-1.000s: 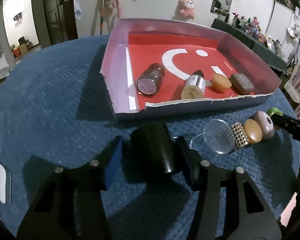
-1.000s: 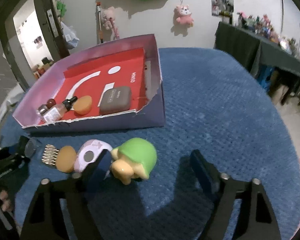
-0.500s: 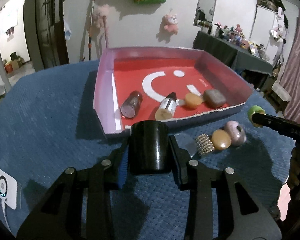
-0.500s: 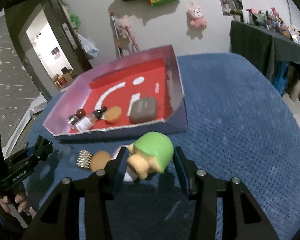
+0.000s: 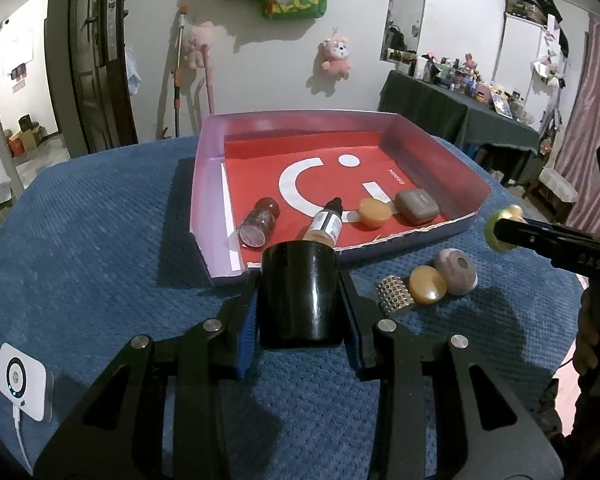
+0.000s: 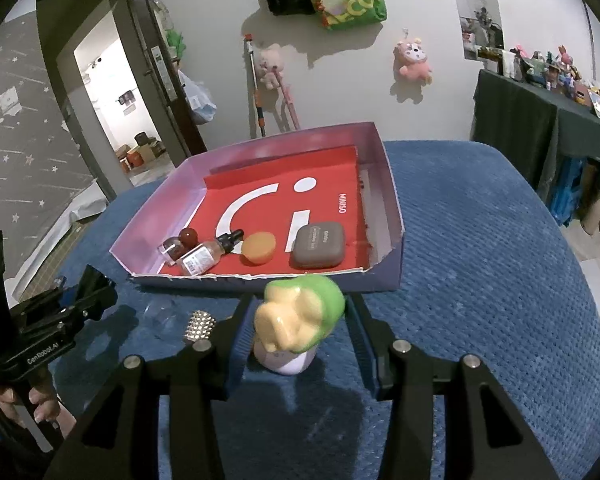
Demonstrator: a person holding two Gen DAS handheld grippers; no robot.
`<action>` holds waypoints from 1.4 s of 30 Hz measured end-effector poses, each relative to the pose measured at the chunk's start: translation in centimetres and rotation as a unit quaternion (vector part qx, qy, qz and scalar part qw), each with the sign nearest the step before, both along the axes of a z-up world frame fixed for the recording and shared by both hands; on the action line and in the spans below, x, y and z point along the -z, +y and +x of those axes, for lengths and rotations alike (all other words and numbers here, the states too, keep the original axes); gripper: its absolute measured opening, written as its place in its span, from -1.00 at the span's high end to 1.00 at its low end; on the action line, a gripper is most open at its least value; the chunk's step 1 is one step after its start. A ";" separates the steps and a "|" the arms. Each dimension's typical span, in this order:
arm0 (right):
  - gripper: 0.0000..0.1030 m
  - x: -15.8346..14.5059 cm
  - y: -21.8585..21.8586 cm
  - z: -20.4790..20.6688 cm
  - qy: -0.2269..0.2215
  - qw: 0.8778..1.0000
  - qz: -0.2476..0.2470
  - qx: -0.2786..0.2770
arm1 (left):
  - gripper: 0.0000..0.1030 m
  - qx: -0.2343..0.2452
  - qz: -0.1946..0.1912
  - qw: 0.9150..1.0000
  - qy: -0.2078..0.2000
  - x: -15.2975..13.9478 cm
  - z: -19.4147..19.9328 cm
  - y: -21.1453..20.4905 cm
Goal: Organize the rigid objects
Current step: 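Carry the black cylinder and turtle toy toward the tray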
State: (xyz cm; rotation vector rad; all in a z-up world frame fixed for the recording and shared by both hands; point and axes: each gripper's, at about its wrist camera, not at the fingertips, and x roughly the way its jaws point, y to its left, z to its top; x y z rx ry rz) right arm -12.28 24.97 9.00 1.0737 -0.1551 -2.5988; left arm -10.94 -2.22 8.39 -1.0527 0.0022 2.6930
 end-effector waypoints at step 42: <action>0.22 -2.0 -4.0 -10.6 0.008 0.996 0.073 -0.040 | 0.34 0.043 0.006 0.996 -0.077 -0.8 -14.0 3.6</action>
